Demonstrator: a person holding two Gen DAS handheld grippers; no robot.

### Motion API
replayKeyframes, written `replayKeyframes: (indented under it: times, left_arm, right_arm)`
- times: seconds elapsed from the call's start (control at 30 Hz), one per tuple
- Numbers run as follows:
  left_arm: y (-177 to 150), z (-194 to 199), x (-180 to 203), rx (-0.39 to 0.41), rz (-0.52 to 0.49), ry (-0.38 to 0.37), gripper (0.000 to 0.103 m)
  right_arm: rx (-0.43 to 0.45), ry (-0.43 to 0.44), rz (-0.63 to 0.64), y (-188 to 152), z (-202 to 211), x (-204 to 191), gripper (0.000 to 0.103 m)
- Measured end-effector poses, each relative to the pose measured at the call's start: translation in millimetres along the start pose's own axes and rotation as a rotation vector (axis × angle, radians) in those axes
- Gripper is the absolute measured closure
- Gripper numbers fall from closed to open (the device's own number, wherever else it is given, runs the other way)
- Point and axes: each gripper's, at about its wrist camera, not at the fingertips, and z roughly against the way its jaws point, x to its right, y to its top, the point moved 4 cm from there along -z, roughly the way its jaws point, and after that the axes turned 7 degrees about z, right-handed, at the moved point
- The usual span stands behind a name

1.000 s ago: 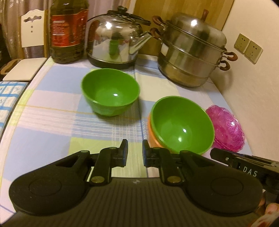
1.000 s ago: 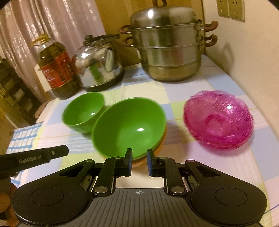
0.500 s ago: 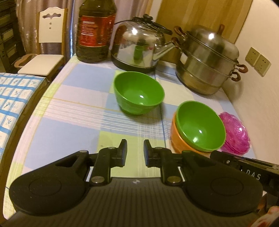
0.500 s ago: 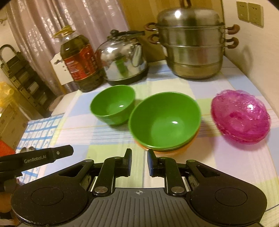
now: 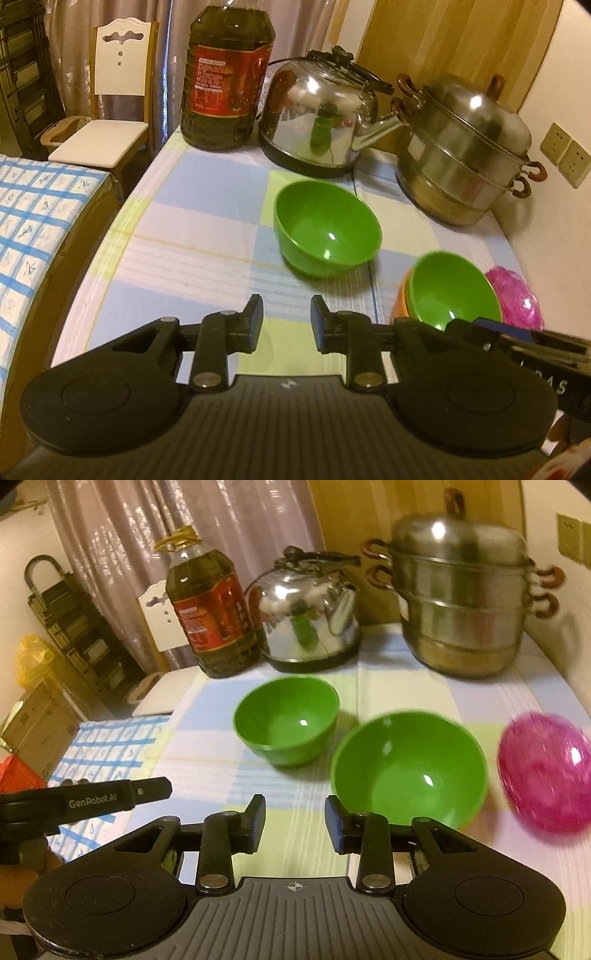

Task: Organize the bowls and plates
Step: 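Move both grippers to the rim of the other green bowl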

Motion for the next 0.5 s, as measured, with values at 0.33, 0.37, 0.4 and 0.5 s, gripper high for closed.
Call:
replayKeyframes:
  times: [0.33, 0.37, 0.4, 0.5]
  left_arm:
    - [36, -33, 5, -0.01, -0.017, -0.019, 0.076]
    - [39, -37, 6, -0.013, -0.02, -0.021, 0.076]
    - [41, -40, 7, -0.015, -0.023, -0.021, 0.076]
    - [47, -52, 9, -0.019, -0.028, -0.02, 0.075]
  right_arm:
    - [-0.013, 0.003, 0.048, 49, -39, 20, 0.066]
    - [-0.018, 0.002, 0.048, 53, -43, 23, 0.066]
    - [-0.023, 0.001, 0.049, 56, -47, 26, 0.066]
    - [-0.043, -0.003, 0.049, 64, -60, 34, 0.066]
